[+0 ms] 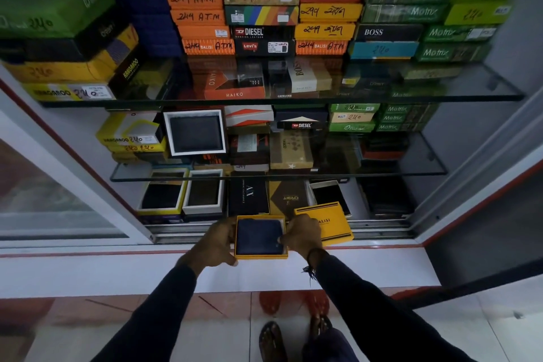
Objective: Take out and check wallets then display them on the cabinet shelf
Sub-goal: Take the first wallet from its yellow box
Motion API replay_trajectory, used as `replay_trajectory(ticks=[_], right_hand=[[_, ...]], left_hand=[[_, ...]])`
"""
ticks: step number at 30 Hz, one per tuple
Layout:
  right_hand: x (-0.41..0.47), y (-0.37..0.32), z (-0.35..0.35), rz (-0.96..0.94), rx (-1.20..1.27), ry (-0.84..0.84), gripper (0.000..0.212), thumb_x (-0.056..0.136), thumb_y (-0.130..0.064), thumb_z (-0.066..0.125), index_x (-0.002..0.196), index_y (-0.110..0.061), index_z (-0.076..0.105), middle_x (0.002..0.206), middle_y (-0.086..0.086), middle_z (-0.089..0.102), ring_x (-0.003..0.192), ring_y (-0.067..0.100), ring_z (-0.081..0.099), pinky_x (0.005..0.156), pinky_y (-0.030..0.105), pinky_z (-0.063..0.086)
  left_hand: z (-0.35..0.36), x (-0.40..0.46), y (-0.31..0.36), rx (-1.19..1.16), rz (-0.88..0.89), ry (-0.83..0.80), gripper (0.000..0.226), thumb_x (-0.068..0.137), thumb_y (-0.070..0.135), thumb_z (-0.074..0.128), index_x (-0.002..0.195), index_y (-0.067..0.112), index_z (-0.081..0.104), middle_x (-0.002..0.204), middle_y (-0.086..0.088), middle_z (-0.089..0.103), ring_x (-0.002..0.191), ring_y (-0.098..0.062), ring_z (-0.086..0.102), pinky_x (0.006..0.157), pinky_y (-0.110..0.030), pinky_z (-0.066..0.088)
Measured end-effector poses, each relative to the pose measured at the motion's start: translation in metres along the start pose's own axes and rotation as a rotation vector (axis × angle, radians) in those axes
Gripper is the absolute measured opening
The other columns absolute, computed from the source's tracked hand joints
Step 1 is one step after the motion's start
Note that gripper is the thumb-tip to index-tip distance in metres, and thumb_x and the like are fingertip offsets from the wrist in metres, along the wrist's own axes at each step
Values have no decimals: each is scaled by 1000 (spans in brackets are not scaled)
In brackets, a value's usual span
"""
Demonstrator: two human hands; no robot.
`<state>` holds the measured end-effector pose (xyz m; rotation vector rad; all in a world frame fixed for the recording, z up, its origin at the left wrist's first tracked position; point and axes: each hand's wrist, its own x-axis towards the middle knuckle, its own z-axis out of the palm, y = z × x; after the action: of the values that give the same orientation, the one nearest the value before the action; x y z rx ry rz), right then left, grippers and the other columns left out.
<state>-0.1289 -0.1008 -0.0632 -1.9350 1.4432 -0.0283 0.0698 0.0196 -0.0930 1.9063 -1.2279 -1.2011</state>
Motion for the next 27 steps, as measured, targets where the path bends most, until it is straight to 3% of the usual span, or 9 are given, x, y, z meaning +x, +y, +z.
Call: replay_trajectory(ticks=[3, 7, 12, 14, 17, 18, 21, 24, 27], right_hand=[[-1, -3, 7, -106, -78, 49, 32, 73, -22, 80, 101, -9, 71, 104, 8, 75, 98, 26, 70, 82, 35, 61], [0, -7, 15, -78, -61, -11, 35, 79, -31, 73, 108, -11, 70, 105, 6, 74, 97, 26, 70, 78, 35, 61], [5, -20, 20, 11, 271, 53, 33, 63, -40, 87, 64, -31, 56, 67, -16, 63, 63, 1, 62, 49, 14, 42], [6, -27, 15, 8, 376, 75, 35, 60, -34, 90, 67, -32, 57, 75, -14, 66, 73, 2, 64, 56, 16, 47], [9, -28, -2, 70, 605, 61, 27, 65, -18, 90, 77, -23, 66, 99, 5, 74, 99, 23, 70, 83, 39, 61], [9, -27, -11, 96, 718, 41, 24, 68, -12, 88, 77, -18, 67, 102, 11, 74, 103, 29, 71, 84, 43, 61], [3, -17, -41, 145, 964, -136, 23, 77, -4, 80, 96, -2, 68, 117, 22, 70, 106, 36, 69, 69, 37, 60], [-6, -10, -59, 136, 1021, -252, 44, 82, -6, 77, 119, 10, 62, 126, 24, 66, 112, 36, 67, 85, 41, 59], [-11, 0, -65, 99, 1071, -361, 45, 86, -19, 74, 125, 1, 62, 130, 22, 65, 119, 35, 64, 98, 40, 53]], left_hand=[[7, -1, -4, -22, -6, 65, 100, 56, -8, 92, 123, 51, 46, 121, 5, 67, 109, -19, 68, 81, -47, 65], [9, -3, -6, 38, 26, 100, 104, 56, 2, 95, 121, 61, 39, 115, 17, 64, 105, -11, 67, 76, -32, 65], [10, -3, -2, -36, 21, 135, 97, 50, -4, 95, 123, 41, 51, 112, 12, 67, 106, -21, 69, 82, -44, 65], [9, -4, -1, -80, 28, 136, 95, 49, -8, 95, 116, 44, 52, 112, 12, 66, 107, -24, 69, 78, -39, 64], [7, -5, 0, -134, 47, 160, 96, 53, -6, 96, 133, 25, 55, 128, -2, 57, 115, -26, 63, 83, -36, 63], [5, -6, 1, -184, 44, 180, 95, 55, -6, 95, 137, 20, 54, 132, -6, 53, 117, -26, 63, 84, -33, 63], [-2, -12, 16, -375, 44, 153, 80, 63, 1, 94, 131, 27, 61, 128, -6, 63, 107, -21, 69, 80, -30, 62], [-4, -17, 35, -422, 88, 129, 74, 67, 14, 93, 132, 26, 61, 126, -5, 69, 111, -28, 67, 94, -43, 60], [-4, -20, 44, -476, 106, 134, 65, 68, 23, 87, 128, 19, 62, 124, -10, 70, 110, -29, 66, 95, -47, 56]])
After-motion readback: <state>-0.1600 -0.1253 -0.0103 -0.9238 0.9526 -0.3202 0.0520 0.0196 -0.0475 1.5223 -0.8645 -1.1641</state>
